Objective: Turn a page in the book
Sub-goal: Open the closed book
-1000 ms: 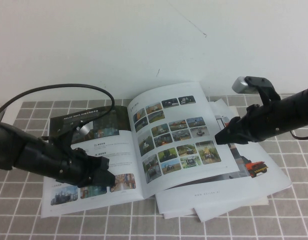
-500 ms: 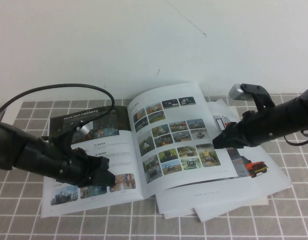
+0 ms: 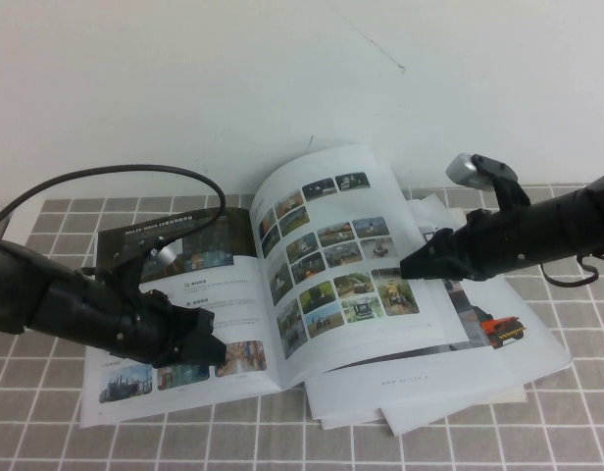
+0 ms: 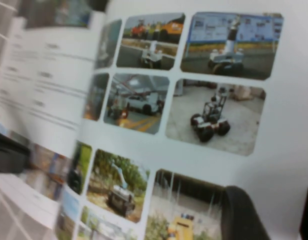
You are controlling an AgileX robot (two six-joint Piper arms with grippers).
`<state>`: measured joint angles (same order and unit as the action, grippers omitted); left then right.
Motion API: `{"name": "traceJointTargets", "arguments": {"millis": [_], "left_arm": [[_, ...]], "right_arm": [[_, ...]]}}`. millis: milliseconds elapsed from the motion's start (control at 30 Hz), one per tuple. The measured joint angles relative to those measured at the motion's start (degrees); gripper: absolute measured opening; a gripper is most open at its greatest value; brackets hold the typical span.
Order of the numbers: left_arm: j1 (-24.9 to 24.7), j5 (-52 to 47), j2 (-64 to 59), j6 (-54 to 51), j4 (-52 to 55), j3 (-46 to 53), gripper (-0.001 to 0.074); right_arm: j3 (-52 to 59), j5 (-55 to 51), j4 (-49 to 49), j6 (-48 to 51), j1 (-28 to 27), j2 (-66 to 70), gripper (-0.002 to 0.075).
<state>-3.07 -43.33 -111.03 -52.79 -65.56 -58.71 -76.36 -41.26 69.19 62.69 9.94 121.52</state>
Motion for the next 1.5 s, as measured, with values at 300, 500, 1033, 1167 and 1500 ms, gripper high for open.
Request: {"name": "traceJointTargets", "arguments": {"millis": [300,500,1033,1167,1500], "left_arm": [[0.0,-0.1,0.0,-0.1,0.0,0.0,-0.0004],[0.0,-0.1,0.0,-0.1,0.0,0.0,-0.0004],[0.0,-0.4,0.0,-0.5,-0.1,0.0,-0.0004],[0.0,-0.4,0.0,-1.0,-0.1,0.0,-0.0004],[0.0,-0.4,0.0,-1.4,-0.2,0.0,-0.0004]], "right_arm": [[-1.9,-7.2,9.2,4.1,0.0,-2.1,0.0262],[-5.3,-16.9,13.6,5.5,0.1,-3.3,0.0262],[-8.8,-14.5,13.1,7.8,11.6,-2.3,0.0262],[-8.8,-14.4,13.3,9.7,13.7,-1.9,0.0262],[-12.4,-19.3,14.4,10.9,14.4,-1.8,0.0435]]}}
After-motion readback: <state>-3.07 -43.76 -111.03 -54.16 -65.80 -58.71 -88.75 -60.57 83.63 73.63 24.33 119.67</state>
